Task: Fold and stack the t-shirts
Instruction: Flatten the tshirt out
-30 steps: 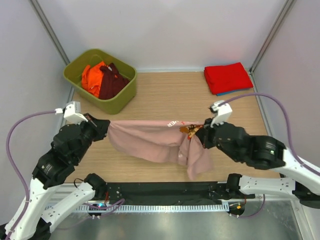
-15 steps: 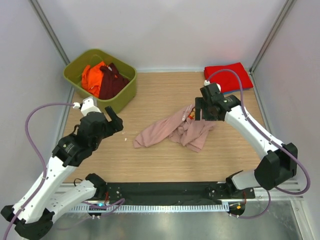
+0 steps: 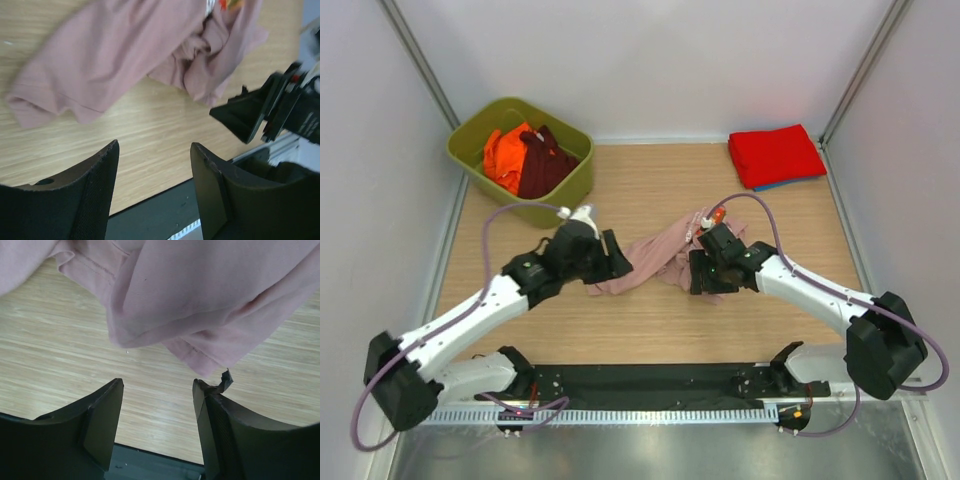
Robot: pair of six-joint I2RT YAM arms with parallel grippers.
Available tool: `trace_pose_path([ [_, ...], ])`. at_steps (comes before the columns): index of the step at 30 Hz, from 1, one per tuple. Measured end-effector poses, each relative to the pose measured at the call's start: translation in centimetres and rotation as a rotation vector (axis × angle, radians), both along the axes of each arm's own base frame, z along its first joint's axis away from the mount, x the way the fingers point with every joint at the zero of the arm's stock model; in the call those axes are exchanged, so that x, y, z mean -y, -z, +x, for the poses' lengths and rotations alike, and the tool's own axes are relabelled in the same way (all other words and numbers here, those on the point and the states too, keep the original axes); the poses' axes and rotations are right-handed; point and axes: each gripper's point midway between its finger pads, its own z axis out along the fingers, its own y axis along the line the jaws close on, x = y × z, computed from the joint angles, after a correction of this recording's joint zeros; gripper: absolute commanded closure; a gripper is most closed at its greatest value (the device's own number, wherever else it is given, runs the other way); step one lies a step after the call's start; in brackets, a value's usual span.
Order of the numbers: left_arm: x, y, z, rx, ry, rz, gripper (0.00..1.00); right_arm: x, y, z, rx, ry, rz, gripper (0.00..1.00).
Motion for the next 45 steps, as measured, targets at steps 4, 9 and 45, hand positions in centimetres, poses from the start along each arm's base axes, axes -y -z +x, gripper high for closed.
trace_pose_path([
  [4, 5.0, 3.3, -1.9, -0.071, 0.149, 0.046, 0.41, -0.5, 0.5, 0.8, 0.031, 0.056, 0.037, 0.31],
  [9, 7.5, 2.9, -2.6, -0.048, 0.187, 0.001, 0.41, -1.8, 0.1, 2.5, 0.078, 0.099, 0.097, 0.24],
  [45, 14.6, 0.1, -6.4, 0.234, 0.451, 0.051, 0.13, 2.2, -25.5, 0.5, 0.563, -0.047, 0.260, 0.99],
])
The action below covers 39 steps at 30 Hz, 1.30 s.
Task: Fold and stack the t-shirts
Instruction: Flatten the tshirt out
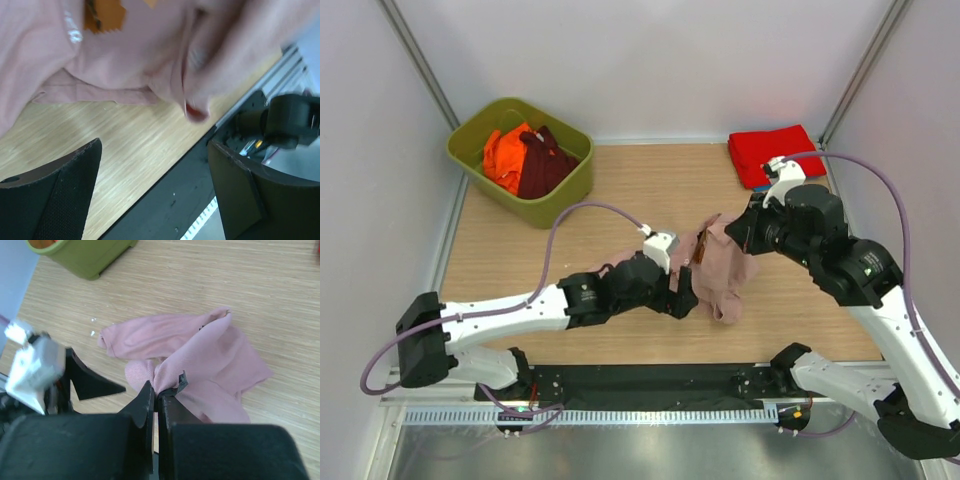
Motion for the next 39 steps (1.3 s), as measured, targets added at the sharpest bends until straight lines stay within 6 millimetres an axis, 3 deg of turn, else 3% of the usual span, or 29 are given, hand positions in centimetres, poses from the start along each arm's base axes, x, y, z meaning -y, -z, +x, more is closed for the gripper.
trace_pose_path([
  [6, 2.1, 0.7, -4.8, 0.109, 0.119, 0.059, 0.10, -0.7, -2.8, -0.1, 0.027, -0.016, 0.060, 0.99],
  [8, 2.4, 1.4, -5.4, 0.127, 0.125, 0.082, 0.09, -0.7, -3.5, -0.2, 0.036, -0.017, 0.076, 0.99],
  [15, 2.6, 4.5, -4.1, 0.176, -0.001, 0.192, 0.11, -0.7, -5.6, -0.6, 0.069, -0.013, 0.126, 0.99],
  [22, 4.7, 3.2, -2.6, 0.194, -0.097, 0.155, 0.12, -0.6, -5.6, -0.8, 0.056, -0.007, 0.135, 0.99],
  [27, 5.8, 3.1, -1.5, 0.190, -0.130, 0.138, 0.27, -0.8, -5.7, -1.2, 0.045, -0.014, 0.156, 0.99],
  [33, 5.4, 4.8, 0.8, 0.155, -0.175, 0.161, 0.58, -1.0, -6.3, -1.9, 0.039, -0.032, 0.189, 0.99],
  [39, 4.8, 4.5, 1.9, 0.185, -0.198, 0.180, 0.84, -0.9, -6.5, -2.4, 0.038, -0.036, 0.202, 0.99],
])
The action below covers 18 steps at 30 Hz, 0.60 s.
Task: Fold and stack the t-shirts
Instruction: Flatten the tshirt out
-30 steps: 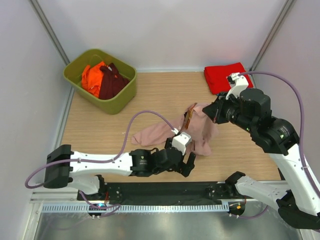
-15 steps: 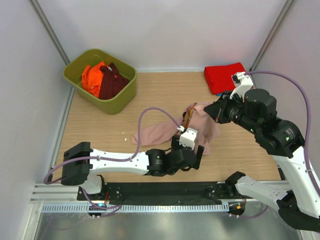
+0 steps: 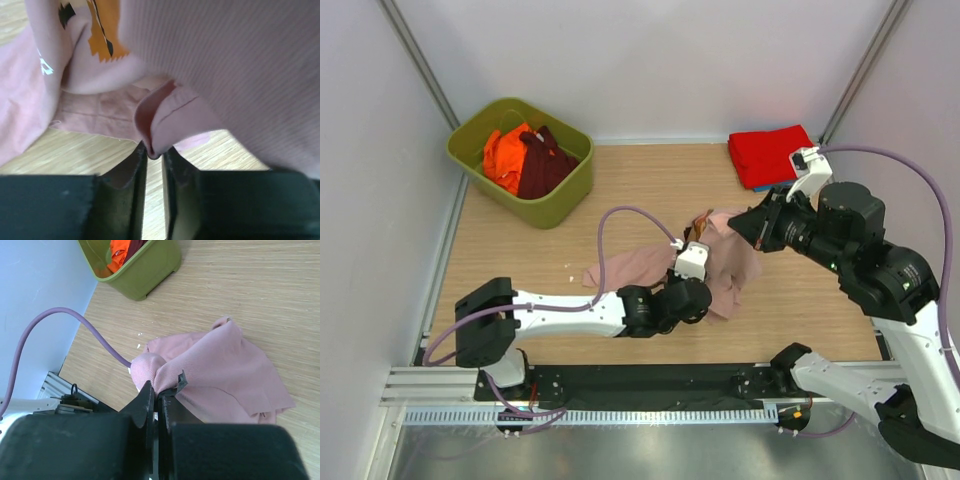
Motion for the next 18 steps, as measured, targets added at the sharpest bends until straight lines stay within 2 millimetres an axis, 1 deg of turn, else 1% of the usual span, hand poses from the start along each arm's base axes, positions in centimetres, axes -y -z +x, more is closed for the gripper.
trace_pose_path([
  [1, -0.1, -0.2, 0.0, 0.006, -0.002, -0.002, 0.95, 0.0, 0.0, -0.1, 0.000, 0.000, 0.001, 0.99],
  [2, -0.1, -0.5, 0.1, 0.010, -0.004, -0.008, 1.00, 0.1, 0.0, -0.1, -0.001, 0.001, 0.001, 0.99],
  [6, -0.5, -1.9, 0.2, 0.029, -0.006, -0.033, 1.00, 0.1, 0.0, -0.1, -0.002, 0.001, -0.001, 0.99],
  [8, -1.3, -2.4, 0.0, 0.030, -0.016, -0.053, 1.00, 0.2, 0.1, -0.1, -0.004, 0.005, -0.005, 0.99],
  [13, -4.8, -3.9, -0.2, 0.045, -0.061, -0.097, 1.00, 0.8, 0.7, 0.0, -0.009, 0.028, -0.039, 0.99],
  [15, -6.5, -5.1, -0.3, 0.059, -0.083, -0.115, 1.00, 0.8, 0.9, 0.0, -0.006, 0.020, -0.053, 0.99],
  [18, -8.9, -8.2, -0.2, 0.094, -0.119, -0.160, 1.00, -0.1, 1.3, -0.2, -0.020, -0.045, -0.071, 0.99],
])
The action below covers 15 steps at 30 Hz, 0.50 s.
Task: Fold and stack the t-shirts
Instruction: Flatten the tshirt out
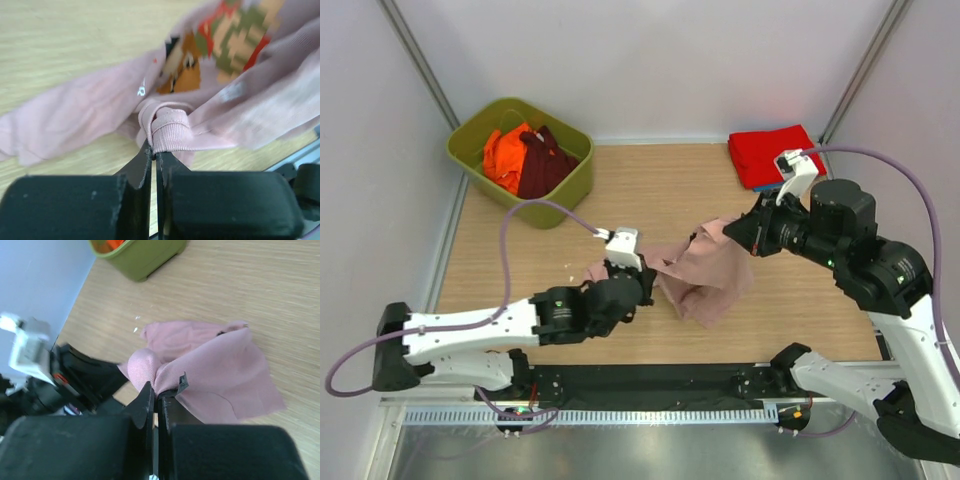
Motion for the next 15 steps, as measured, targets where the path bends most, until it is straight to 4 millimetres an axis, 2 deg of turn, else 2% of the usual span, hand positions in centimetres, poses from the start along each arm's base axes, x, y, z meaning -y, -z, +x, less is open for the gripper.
trace_pose_path([
  [6, -6.5, -6.7, 0.5, 0.114, -0.100, -0.060, 1.00, -2.7, 0.9, -0.7, -0.050, -0.170, -0.009, 0.99],
  [10, -11.1, -12.0, 0.9, 0.210, -0.171, -0.084, 1.00, -4.5, 1.1, -1.8, -0.087, -0.299, 0.006, 0.99],
  [13, -15.2, -16.7, 0.7, 0.282, -0.211, -0.144, 1.00, -6.6, 0.0, -3.6, -0.090, -0.440, 0.040, 0.99],
  [15, -18.0, -19.6, 0.3, 0.329, -0.225, -0.193, 1.00, -8.4, -1.0, -5.8, -0.080, -0.564, 0.063, 0.99],
])
